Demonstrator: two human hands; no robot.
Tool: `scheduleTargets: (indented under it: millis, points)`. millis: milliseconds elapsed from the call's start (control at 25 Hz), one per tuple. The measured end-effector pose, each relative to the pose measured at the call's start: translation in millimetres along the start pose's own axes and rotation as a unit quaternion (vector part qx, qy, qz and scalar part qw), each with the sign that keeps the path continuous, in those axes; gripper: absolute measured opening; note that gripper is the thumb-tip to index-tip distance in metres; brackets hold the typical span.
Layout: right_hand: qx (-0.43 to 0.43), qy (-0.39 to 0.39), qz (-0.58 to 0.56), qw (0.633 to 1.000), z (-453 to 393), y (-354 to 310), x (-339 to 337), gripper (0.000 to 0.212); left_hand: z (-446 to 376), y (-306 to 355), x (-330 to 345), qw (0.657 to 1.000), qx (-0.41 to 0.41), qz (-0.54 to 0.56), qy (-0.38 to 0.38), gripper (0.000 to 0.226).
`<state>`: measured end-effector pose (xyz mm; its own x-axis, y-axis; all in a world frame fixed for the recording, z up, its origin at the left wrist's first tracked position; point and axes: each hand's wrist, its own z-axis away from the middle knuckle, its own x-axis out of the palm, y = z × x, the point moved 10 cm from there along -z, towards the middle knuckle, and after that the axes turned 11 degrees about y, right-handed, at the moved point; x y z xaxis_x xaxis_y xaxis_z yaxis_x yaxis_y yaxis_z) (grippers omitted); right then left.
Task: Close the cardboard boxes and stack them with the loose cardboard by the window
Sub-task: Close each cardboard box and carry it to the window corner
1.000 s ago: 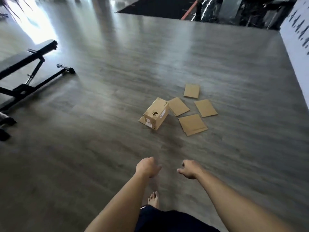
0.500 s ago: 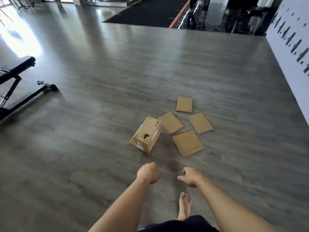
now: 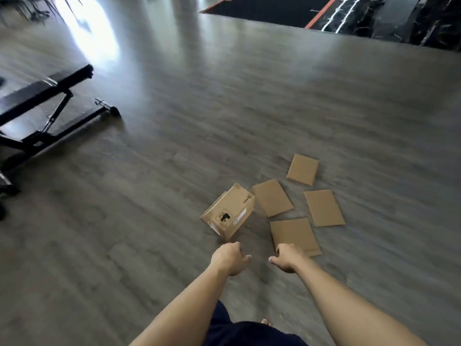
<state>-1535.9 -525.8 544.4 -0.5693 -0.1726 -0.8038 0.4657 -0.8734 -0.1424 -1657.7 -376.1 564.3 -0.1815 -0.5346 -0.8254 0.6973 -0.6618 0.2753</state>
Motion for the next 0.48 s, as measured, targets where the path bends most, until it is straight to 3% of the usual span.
scheduleTargets:
  millis: [480]
  points:
    - [0.035,0.005,-0.034,0.999,-131,-106,-81,0.052,-161,-82,-104,1.0,-0.009,-0.014,-0.018,0.048]
